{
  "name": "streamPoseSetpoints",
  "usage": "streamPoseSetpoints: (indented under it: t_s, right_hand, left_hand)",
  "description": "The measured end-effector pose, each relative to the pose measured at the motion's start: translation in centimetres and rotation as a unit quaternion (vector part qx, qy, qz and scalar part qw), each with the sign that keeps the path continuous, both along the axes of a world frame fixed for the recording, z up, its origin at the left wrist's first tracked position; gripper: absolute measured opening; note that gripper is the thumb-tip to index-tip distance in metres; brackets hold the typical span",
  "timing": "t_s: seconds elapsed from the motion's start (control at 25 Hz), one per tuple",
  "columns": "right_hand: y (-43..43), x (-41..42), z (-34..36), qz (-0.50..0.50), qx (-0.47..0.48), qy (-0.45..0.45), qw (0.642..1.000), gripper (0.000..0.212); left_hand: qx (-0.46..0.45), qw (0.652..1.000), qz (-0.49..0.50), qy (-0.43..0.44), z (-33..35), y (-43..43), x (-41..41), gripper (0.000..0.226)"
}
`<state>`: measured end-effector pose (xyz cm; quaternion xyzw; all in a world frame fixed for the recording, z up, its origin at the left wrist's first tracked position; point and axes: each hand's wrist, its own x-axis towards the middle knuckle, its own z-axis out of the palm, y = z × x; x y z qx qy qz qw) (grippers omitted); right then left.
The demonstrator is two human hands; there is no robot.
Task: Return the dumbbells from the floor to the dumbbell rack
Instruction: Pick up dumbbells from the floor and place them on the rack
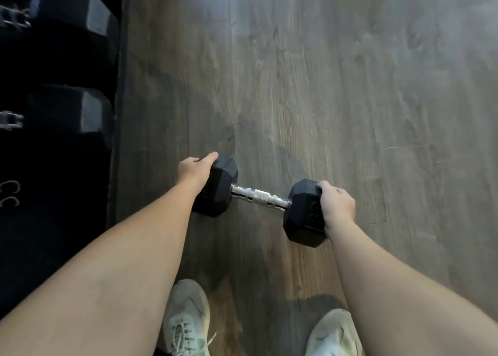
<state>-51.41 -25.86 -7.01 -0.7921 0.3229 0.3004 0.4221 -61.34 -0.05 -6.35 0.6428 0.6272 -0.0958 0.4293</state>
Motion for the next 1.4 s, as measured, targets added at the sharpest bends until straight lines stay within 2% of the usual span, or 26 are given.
streamPoseSetpoints:
  t_s: [0.08, 0.16, 0.24, 0.44, 0.6, 0.88, 1.08, 1.24, 1.4]
  right_hand:
    - [-0.4, 0.3, -1.0, 0.009, 0.012, -0.010, 1.000, 0.034]
    - [-0.8, 0.1, -1.1, 0.003, 0.033, -0.008, 0.999, 0.033]
    - [-1.5, -0.3, -1.0, -0.019, 0.063, -0.003, 0.998, 0.033]
    - [-2.2, -1.9, -1.1, -0.085, 0.125, 0.013, 0.988, 0.048]
    - [-2.3, -2.3, -0.8, -0.107, 0.167, 0.047, 0.979, 0.056]
    - [-2.6, -1.9, -0.9, -0.093, 0.215, 0.063, 0.970, 0.068]
    - [-2.6, -2.0, 0.3, -0.091, 0.216, 0.076, 0.969, 0.065]
    - [-2.4, -2.6, 3.8, -0.083, 0.213, 0.096, 0.969, 0.054]
    - [-0.1, -1.8, 10.2, -0.047, 0.226, 0.084, 0.969, 0.047]
  left_hand:
    - [-0.035, 0.998, 0.045, -0.024, -0.6, 0.5, 0.2, 0.056]
    - [-0.115, 0.988, 0.083, -0.054, 0.0, 0.9, -0.4, 0.055]
    - [-0.178, 0.980, 0.062, -0.061, 0.2, 1.3, -0.9, 0.050]
    - [-0.196, 0.978, 0.022, -0.069, 0.2, 1.3, -1.6, 0.037]
    - [-0.232, 0.972, 0.010, -0.046, 0.4, 1.6, -2.1, 0.046]
    - [-0.204, 0.972, 0.051, -0.108, 0.4, 0.9, -2.1, 0.033]
    - [-0.219, 0.966, 0.097, -0.101, 1.5, 0.0, -4.2, 0.036]
    - [-0.210, 0.965, 0.123, -0.097, 5.7, -0.8, -6.8, 0.036]
    - [-0.171, 0.966, 0.157, -0.114, 13.4, -0.3, -9.5, 0.036]
